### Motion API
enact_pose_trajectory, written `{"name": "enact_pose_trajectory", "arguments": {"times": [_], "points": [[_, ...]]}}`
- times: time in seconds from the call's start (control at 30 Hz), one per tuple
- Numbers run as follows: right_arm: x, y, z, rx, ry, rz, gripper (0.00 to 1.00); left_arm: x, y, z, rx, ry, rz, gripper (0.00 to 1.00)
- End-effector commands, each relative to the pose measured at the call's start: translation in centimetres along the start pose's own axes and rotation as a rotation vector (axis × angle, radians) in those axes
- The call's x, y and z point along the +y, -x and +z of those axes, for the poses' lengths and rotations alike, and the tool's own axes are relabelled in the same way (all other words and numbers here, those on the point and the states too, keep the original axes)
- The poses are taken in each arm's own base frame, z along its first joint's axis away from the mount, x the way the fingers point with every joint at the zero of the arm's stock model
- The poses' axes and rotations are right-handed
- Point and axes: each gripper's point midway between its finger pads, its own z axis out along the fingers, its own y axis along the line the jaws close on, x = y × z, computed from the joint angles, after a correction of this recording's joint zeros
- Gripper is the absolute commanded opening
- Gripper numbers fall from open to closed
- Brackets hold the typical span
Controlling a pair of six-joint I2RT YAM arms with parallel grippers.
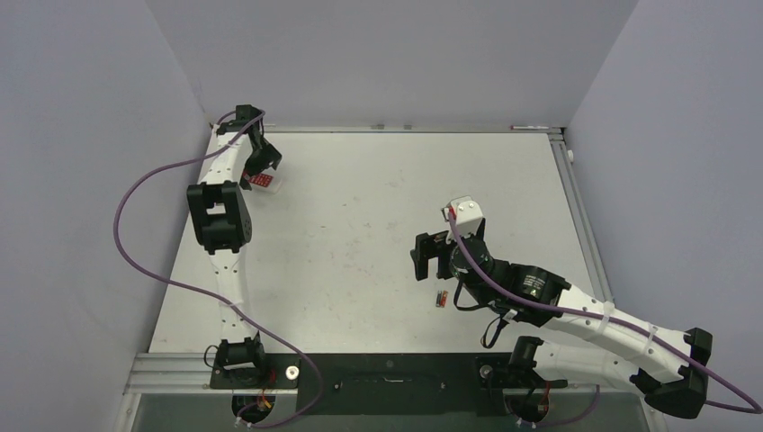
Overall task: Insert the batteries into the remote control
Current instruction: Pick up the remote control from the center of the board.
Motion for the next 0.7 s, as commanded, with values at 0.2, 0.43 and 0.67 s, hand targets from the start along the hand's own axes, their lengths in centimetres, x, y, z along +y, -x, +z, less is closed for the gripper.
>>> {"name": "enact_pose_trajectory", "arguments": {"times": [0.2, 0.43, 0.67], "points": [[0.7, 1.3, -0.2, -0.009, 0.02, 0.029, 0.9, -0.1, 1.4, 1.1, 0.031, 0.007, -0.105, 0.96], [0.8, 0.8, 0.0, 0.005, 0.02, 0.04, 0.9, -0.2, 1.3, 2.5, 0.052, 0.003, -0.129, 0.96], [0.9, 0.5, 0.2, 0.013, 0.018, 0.043, 0.9, 0.0, 1.5, 3.4, 0.049, 0.011, -0.147, 0.96]]}}
